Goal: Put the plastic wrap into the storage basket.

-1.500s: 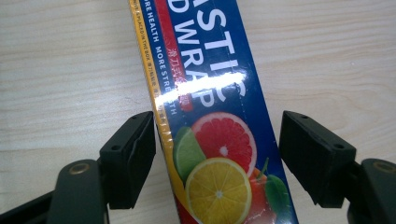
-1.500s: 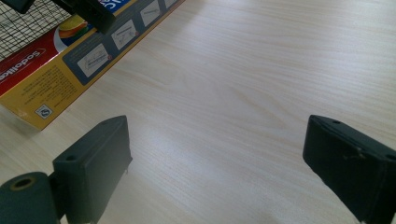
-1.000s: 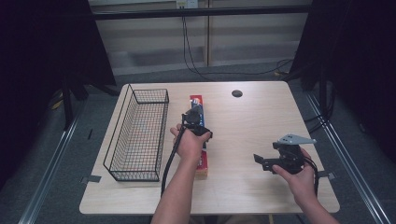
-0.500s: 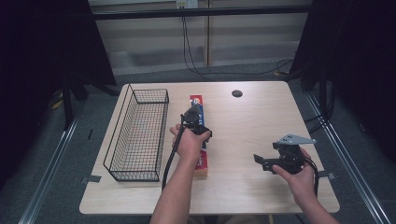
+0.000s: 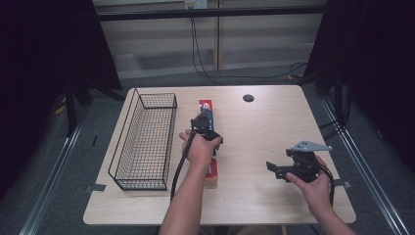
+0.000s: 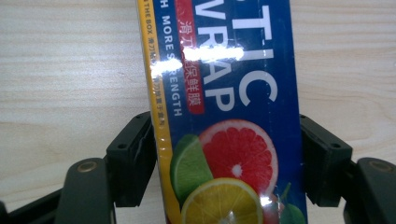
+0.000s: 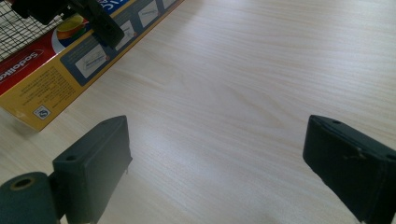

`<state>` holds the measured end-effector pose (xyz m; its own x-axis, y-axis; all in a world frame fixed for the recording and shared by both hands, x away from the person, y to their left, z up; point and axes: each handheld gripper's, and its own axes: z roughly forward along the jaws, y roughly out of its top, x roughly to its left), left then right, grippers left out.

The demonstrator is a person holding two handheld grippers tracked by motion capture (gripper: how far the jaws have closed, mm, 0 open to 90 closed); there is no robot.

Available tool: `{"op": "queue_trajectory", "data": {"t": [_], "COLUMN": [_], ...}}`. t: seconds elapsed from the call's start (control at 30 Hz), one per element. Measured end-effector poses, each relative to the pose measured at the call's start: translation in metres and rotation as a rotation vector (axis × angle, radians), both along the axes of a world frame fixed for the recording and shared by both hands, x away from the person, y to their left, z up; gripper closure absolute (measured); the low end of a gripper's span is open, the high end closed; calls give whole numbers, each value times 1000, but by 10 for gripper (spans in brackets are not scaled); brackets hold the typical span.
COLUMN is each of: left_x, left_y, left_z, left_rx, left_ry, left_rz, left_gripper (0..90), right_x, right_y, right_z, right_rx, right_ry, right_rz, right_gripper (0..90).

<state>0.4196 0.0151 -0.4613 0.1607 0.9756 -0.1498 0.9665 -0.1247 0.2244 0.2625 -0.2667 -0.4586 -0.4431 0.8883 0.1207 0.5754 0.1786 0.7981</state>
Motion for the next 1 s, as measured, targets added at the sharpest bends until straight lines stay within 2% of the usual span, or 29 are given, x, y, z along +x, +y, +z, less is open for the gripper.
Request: {"op": "queue_trajectory", "data": {"t": [0.2,0.3,0.33,0.47,0.7,0.83,1.0], "left_x": [1,0,1,3,4,5,6], "left_y": [-2,-4,-6,-9,-9,-7,-6], "left_z": [-1,0,2,3,3,1,1], "left_rx": [9,29,48,74,71,50,47], "left_ry": [8,11,23,46,54,67,75], "left_rz": [9,28,38,45,43,46,50], "left_gripper": [316,343,352,370,364,351,347], "right_x": [0,0,0,0,-1,-1,-1], "right_y": [0,0,0,0,-1,-1,-1], "right_z": [0,0,0,0,0,1,0], "right_rx": [0,0,1,-1,1,2,1], "right_ry": [1,1,1,-2,1,0,2], "right_rz": [0,-2,0,0,-5,-2,-3], "right_gripper": [76,76,76,76,76,76,76]}}
